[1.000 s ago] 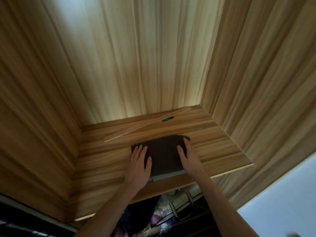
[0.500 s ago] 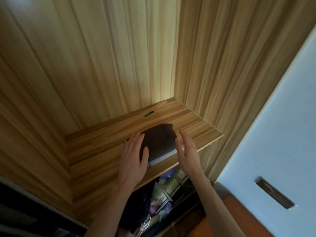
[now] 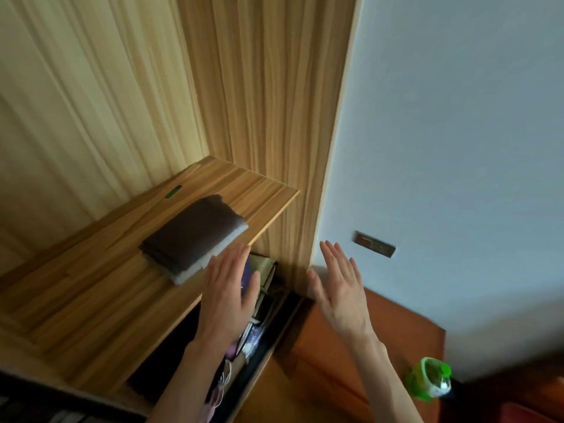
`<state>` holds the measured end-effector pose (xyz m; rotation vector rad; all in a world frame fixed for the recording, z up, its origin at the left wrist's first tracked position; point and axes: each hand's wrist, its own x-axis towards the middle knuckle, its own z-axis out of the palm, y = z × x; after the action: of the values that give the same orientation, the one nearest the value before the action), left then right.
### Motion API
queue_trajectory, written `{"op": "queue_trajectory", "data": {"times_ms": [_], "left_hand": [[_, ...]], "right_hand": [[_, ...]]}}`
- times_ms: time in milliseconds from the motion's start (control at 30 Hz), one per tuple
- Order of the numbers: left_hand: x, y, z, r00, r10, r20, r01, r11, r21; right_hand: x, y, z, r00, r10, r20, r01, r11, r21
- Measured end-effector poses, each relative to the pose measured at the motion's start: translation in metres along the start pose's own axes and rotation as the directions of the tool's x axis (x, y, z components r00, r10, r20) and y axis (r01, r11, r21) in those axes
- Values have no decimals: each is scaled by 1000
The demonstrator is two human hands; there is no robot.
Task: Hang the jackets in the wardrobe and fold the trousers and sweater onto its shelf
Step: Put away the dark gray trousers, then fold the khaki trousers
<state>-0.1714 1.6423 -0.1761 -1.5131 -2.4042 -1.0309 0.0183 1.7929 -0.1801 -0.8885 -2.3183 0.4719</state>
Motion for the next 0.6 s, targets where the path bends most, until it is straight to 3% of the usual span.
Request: {"op": "queue_trajectory", "data": {"times_ms": [267, 600], "left_hand": [[-23, 105, 44, 966, 245, 88, -237, 968, -86], [-112, 270, 104, 841, 501, 205, -451, 858, -247]], "right_hand": [[-90, 41, -79, 967, 206, -148, -220, 972, -80], [-254, 89, -219, 832, 421, -361, -505, 844, -181]]}}
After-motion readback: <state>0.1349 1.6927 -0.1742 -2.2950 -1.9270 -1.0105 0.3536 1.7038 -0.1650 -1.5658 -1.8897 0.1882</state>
